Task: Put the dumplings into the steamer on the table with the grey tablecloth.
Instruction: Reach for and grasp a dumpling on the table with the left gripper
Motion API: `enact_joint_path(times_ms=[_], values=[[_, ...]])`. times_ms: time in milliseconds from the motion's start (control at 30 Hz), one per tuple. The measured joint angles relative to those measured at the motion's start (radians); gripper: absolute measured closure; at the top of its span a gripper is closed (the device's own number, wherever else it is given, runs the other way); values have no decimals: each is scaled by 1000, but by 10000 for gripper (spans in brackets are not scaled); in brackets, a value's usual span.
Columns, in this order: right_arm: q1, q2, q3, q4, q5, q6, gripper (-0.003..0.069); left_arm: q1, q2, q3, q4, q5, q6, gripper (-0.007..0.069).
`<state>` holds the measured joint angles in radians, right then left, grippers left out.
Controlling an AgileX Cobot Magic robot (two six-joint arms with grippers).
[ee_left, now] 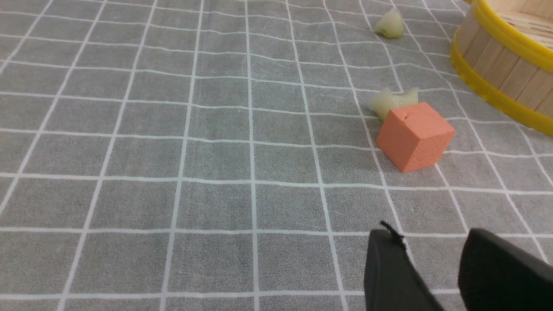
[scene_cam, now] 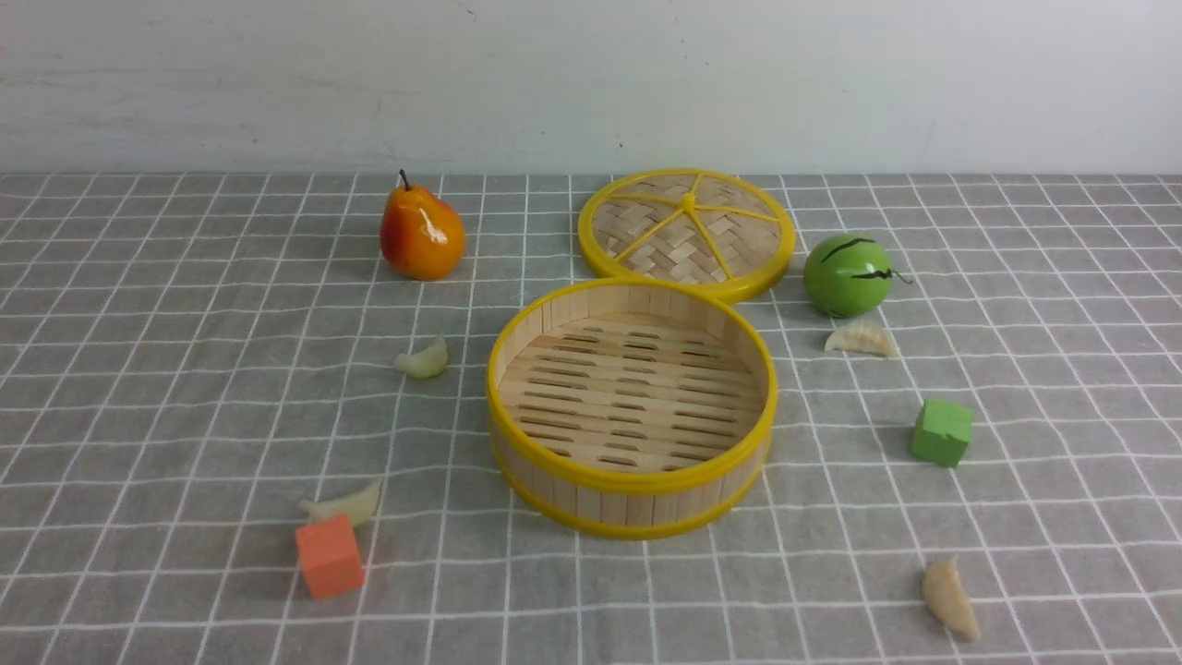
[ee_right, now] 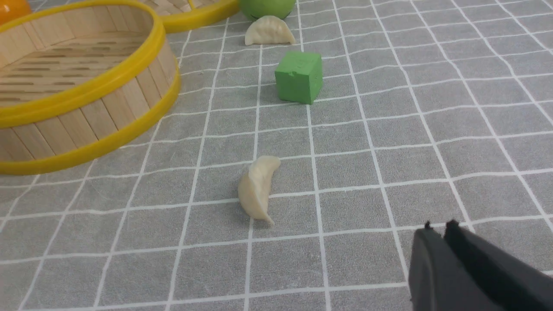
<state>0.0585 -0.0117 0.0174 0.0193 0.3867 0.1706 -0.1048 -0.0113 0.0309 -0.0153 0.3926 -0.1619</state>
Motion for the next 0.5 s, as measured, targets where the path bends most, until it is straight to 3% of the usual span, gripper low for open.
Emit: enact_joint_path(times_ms=[500], values=[[0,0,0,0,0,0,598,0,0,0,15,0,4,386]])
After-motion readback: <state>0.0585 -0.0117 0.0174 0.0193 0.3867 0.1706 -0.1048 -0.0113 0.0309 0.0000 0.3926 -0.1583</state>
